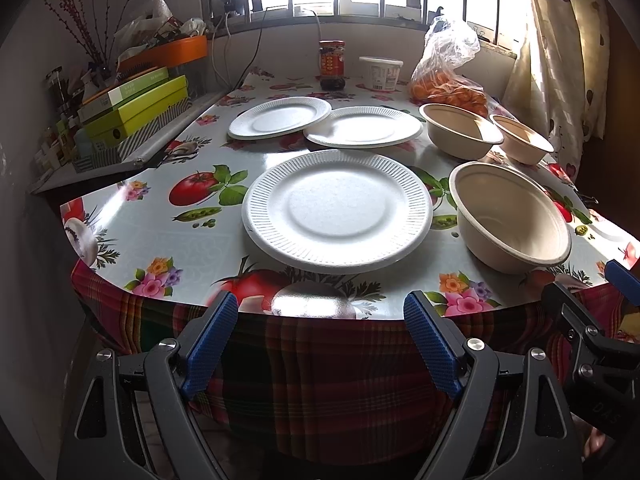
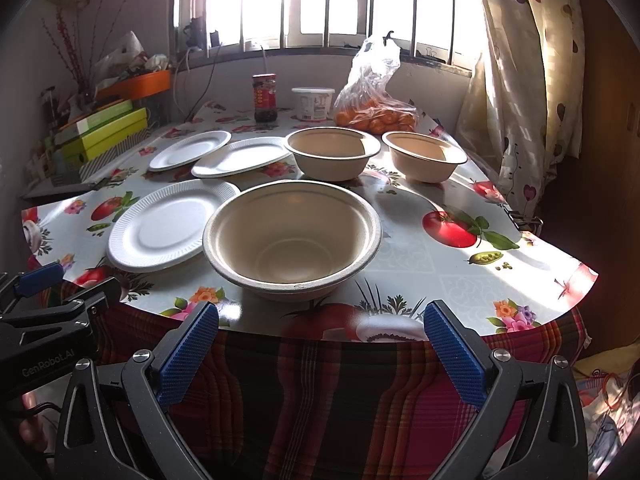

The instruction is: Organize plates and bowls

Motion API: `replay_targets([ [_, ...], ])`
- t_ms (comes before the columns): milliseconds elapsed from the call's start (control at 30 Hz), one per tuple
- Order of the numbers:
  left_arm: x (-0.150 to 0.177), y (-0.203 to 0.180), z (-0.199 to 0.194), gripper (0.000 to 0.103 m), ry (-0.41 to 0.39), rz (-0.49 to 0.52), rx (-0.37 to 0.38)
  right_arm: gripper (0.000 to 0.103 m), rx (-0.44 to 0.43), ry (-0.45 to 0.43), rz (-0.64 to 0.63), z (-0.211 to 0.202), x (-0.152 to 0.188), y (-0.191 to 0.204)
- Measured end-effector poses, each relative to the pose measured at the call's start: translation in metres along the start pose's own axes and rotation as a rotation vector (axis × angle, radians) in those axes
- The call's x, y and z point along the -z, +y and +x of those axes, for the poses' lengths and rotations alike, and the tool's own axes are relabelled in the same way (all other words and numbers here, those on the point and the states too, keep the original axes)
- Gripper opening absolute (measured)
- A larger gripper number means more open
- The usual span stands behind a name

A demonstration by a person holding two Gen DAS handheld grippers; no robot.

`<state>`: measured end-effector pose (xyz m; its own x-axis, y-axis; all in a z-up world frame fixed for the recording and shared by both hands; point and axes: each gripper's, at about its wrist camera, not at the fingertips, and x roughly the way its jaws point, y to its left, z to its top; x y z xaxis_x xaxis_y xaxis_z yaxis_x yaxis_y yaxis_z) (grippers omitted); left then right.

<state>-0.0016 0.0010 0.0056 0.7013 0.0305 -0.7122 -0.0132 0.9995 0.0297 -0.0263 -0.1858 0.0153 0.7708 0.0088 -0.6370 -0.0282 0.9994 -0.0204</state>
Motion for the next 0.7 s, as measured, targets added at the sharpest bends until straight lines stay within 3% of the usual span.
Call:
replay_targets([
  [700, -0.0007, 0.0013, -0.0038, 0.086, -0.015, -0.005, -0.012, 0.103, -0.004, 0.001, -0.001, 0.0003, 0.0002, 0.0],
])
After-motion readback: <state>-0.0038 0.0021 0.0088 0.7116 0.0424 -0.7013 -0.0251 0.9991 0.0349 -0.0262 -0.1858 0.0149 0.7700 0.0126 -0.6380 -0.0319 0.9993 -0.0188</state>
